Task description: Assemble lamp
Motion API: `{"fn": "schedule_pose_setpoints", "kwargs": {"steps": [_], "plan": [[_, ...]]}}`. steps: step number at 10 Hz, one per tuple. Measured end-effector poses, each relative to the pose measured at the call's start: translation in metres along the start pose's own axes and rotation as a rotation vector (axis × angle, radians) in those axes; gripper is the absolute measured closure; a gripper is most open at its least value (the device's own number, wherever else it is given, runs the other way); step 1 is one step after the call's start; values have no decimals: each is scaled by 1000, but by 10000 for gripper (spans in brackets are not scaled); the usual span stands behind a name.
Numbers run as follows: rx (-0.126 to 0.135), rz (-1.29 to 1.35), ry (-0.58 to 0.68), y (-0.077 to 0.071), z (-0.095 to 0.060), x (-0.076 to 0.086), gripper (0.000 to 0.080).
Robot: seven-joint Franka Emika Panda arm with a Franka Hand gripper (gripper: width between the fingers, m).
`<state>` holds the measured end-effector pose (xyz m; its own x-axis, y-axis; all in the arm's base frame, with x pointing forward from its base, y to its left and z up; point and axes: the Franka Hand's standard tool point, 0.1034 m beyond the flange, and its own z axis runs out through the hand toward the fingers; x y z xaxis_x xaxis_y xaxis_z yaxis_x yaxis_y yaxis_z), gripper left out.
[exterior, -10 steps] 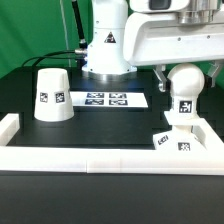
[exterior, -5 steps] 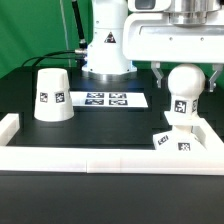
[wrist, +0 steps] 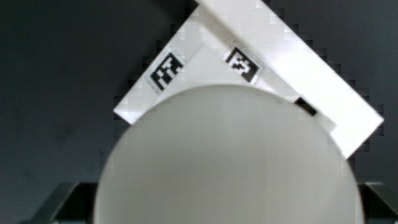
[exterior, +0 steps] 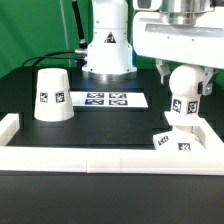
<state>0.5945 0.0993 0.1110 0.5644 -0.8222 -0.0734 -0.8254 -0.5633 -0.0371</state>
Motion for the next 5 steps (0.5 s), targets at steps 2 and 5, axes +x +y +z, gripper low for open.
{"fn": "schedule_pose_setpoints", "kwargs": {"steps": [2,5], "plan": [[11,115,-29,0,-1,1,220],[11,127,-30,-1,-1,-2,220]]}}
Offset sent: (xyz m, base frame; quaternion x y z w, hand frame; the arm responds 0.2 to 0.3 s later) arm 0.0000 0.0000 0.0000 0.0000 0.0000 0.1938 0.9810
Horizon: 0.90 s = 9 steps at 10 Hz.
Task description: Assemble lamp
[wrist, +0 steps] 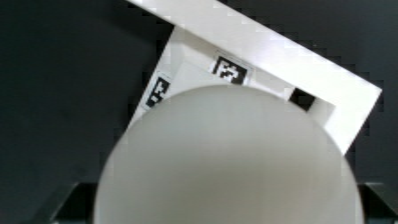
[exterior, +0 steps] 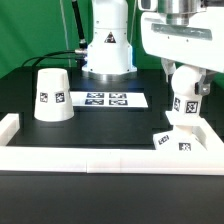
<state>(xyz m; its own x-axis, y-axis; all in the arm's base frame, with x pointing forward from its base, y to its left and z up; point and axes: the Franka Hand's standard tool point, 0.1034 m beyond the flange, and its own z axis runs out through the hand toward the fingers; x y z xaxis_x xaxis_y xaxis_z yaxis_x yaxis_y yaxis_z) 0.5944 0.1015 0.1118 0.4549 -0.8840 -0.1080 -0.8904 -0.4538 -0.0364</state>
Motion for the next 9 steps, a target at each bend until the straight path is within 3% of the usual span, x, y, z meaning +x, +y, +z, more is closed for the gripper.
{"fn": "schedule_pose_setpoints", "kwargs": {"steps": [1,2,9], "plan": [[0,-32,0,0,0,0,132],[0,-34,0,0,0,0,110],[4,-729,9,-1,2,-3,101]]}}
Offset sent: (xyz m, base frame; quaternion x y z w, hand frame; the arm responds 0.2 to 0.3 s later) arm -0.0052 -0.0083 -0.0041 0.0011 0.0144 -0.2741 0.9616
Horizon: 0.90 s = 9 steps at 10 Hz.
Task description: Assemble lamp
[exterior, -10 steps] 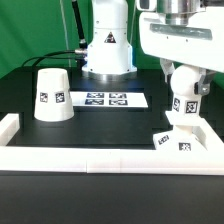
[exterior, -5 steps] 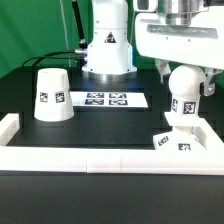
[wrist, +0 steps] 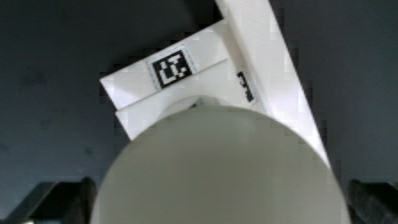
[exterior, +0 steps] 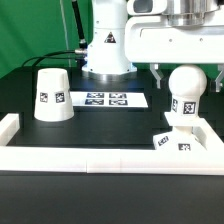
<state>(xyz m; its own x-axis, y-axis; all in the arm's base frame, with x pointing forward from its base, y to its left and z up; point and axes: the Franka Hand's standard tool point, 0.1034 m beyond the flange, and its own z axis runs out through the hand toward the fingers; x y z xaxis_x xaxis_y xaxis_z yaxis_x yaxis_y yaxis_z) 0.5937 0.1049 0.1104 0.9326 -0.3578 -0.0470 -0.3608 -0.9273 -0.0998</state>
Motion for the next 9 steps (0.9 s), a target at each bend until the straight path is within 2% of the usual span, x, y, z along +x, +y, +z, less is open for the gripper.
{"fn": "schedule_pose_setpoints", "kwargs": {"steps": [6,9], "plan": [[-2,-460,1,1,1,0,101],[-21,-655,2,2,1,0,101]]}}
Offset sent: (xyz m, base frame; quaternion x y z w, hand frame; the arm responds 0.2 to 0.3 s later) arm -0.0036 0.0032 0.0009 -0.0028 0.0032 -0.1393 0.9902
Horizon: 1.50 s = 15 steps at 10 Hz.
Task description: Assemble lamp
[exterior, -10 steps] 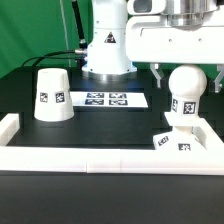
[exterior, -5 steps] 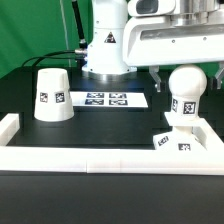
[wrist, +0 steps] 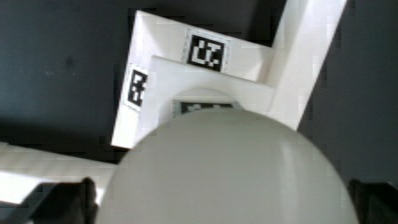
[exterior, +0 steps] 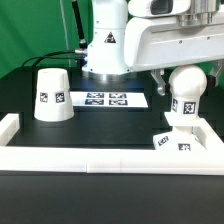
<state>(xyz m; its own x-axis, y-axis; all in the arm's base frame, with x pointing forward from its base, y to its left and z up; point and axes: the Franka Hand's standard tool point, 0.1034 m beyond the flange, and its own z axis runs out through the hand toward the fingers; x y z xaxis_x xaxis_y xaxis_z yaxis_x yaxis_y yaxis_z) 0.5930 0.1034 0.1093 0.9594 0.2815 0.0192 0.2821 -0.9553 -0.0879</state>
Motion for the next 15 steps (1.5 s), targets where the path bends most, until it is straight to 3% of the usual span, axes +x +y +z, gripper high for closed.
{"fn": "schedule_pose_setpoints", "kwargs": {"steps": [6,7,12,15], "plan": [[-27,-405,-11,8,-1,-1,101],[-27,-411,-11,8,-1,-1,217],[-26,-352,-10,8,-1,-1,222],[-24,-3,-3,7,-1,-1,220]]}}
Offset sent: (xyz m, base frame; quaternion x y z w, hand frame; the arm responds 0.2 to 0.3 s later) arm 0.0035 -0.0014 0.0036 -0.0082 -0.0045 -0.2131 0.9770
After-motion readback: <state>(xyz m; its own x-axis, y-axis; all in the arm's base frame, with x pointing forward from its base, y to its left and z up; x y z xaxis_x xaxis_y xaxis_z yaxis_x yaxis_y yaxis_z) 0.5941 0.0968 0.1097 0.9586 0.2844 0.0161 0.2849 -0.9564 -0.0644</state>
